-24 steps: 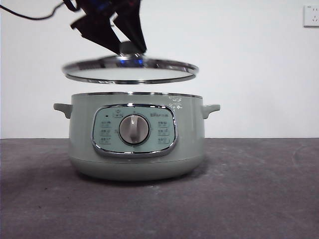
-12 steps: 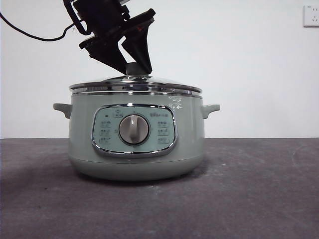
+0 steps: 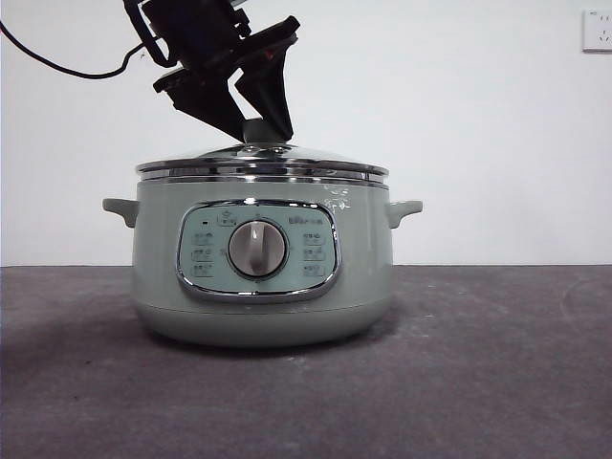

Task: Pick up the egg,open the lid,put the egg in the pot,close the lid

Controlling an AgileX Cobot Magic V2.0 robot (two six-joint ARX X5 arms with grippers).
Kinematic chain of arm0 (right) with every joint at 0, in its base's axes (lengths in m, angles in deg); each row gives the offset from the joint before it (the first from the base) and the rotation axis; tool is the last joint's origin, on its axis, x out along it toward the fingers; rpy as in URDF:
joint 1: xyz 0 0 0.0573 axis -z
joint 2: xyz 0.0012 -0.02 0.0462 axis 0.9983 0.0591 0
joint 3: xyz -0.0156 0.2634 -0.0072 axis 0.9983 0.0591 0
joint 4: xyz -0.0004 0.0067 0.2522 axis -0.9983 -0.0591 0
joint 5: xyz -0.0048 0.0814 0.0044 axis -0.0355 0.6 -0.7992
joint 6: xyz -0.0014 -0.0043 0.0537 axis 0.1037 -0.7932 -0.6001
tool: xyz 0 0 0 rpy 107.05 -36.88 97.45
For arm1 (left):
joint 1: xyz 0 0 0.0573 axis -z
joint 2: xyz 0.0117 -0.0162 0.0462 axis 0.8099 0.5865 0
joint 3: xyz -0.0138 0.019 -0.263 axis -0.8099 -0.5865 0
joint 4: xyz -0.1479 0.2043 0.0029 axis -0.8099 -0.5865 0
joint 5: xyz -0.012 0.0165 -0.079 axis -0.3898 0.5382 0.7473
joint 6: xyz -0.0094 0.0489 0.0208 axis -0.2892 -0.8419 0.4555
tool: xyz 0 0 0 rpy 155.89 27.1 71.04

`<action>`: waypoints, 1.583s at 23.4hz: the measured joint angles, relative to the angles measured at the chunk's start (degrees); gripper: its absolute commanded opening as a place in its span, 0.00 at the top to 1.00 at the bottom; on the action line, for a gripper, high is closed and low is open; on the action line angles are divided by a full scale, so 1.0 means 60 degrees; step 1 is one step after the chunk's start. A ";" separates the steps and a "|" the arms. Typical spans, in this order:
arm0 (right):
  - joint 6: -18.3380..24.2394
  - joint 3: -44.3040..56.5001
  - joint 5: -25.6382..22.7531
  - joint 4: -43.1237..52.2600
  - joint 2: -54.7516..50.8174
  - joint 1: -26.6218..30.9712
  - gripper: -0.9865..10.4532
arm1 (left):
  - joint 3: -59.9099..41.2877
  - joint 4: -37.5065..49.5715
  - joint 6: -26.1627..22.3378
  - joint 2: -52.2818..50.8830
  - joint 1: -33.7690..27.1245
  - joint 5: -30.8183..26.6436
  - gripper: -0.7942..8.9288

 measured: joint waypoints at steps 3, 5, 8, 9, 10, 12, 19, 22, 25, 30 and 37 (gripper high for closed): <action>0.0000 0.0000 0.0000 -0.0004 0.0000 0.0000 0.47 | 0.0000 0.0044 0.0025 0.0098 0.0000 0.0000 0.93; 0.0000 0.0000 0.0000 -0.0004 0.0000 0.0000 0.47 | 0.0033 0.0073 0.0025 0.0179 0.0000 0.0011 0.93; 0.0000 0.0000 0.0000 -0.0007 0.0004 0.0000 0.47 | 0.0080 0.0051 0.0025 0.0281 0.0000 0.0000 0.93; 0.0000 0.0000 0.0000 -0.0015 0.0004 0.0000 0.47 | 0.0087 0.0029 0.0025 0.0288 0.0000 0.0000 0.93; 0.0000 0.0000 0.0000 -0.0036 0.0000 0.0000 0.47 | 0.0091 0.0022 0.0025 0.0288 0.0000 0.0000 0.93; 0.0000 0.0000 0.0000 -0.0113 0.0000 0.0000 0.47 | 0.0091 0.0025 0.0025 0.0288 0.0000 -0.0044 0.93; 0.0000 0.0000 0.0000 -0.0222 0.0004 0.0000 0.47 | 0.0120 -0.0069 0.0025 0.0288 0.0004 -0.0055 0.67; 0.0000 0.0000 0.0004 -0.0441 0.0004 0.0000 0.47 | 0.0135 -0.0120 0.0025 0.0288 0.0004 -0.0051 0.34; -0.0004 0.0000 0.0299 -0.0783 0.0004 0.0000 0.47 | 0.0149 -0.0204 0.0025 0.0288 0.0004 -0.0025 0.33; -0.0044 0.0000 0.1399 -0.1315 0.0076 0.0000 0.47 | 0.0160 -0.0481 0.0025 0.0193 0.0004 -0.0036 0.33; -0.0076 0.0000 0.2575 -0.2131 0.0412 0.0000 0.47 | 0.0160 -0.0914 0.0029 -0.0729 0.0004 -0.0047 0.33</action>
